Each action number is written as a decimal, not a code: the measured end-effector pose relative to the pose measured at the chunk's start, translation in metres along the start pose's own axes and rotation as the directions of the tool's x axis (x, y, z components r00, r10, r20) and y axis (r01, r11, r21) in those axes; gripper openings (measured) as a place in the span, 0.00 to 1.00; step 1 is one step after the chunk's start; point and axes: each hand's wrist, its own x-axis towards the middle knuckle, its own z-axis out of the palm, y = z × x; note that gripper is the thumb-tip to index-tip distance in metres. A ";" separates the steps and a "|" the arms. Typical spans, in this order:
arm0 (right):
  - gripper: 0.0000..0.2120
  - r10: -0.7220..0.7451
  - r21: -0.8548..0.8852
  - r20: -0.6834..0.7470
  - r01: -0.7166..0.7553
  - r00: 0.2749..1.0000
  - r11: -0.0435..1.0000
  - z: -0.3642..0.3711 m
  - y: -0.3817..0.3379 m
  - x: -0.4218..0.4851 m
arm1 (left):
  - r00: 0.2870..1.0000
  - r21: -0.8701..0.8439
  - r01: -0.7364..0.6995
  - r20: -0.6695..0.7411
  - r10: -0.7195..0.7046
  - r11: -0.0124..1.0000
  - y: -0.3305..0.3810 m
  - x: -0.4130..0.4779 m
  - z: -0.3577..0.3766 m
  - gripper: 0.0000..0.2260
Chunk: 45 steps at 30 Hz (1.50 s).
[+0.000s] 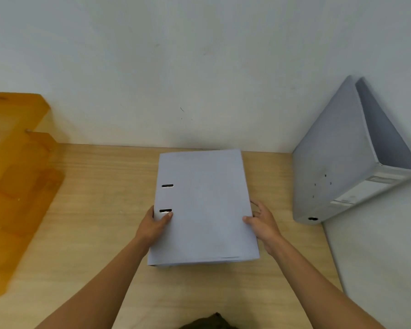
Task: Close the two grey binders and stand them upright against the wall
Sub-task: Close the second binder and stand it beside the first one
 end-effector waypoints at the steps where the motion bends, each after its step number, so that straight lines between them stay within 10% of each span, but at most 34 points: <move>1: 0.30 0.004 -0.047 0.001 -0.003 1.000 0.999 -0.001 0.006 0.002 | 1.000 -0.002 -0.001 -0.014 0.001 1.000 0.000 -0.001 0.003 0.20; 14: 0.37 0.100 -0.513 0.001 -0.086 0.995 0.854 0.023 0.046 0.022 | 0.996 0.111 0.086 -0.037 -0.082 0.990 -0.001 0.007 0.010 0.31; 20: 0.40 0.130 -0.471 0.006 -0.112 0.991 0.875 0.025 0.046 0.026 | 0.970 -0.062 0.239 0.053 -0.235 0.969 0.009 0.010 0.007 0.17; 27: 0.39 0.154 -0.321 0.069 -0.124 0.986 0.939 0.007 0.048 0.028 | 0.926 -0.211 0.257 0.334 -0.177 0.943 0.019 0.012 0.001 0.25; 31: 0.40 0.160 -0.421 0.167 -0.076 0.973 0.904 0.019 0.025 0.027 | 0.958 -0.223 0.176 0.264 -0.114 0.959 0.043 0.009 0.006 0.33; 40: 0.48 -0.230 -0.243 0.254 0.293 0.939 0.925 0.047 -0.112 -0.013 | 0.931 -0.355 -0.045 0.324 0.168 0.934 0.112 -0.022 0.045 0.31; 45: 0.29 -0.448 -0.091 0.272 0.486 0.852 0.869 -0.007 -0.133 -0.036 | 0.859 -0.426 -0.090 0.424 0.287 0.900 0.147 -0.048 0.074 0.19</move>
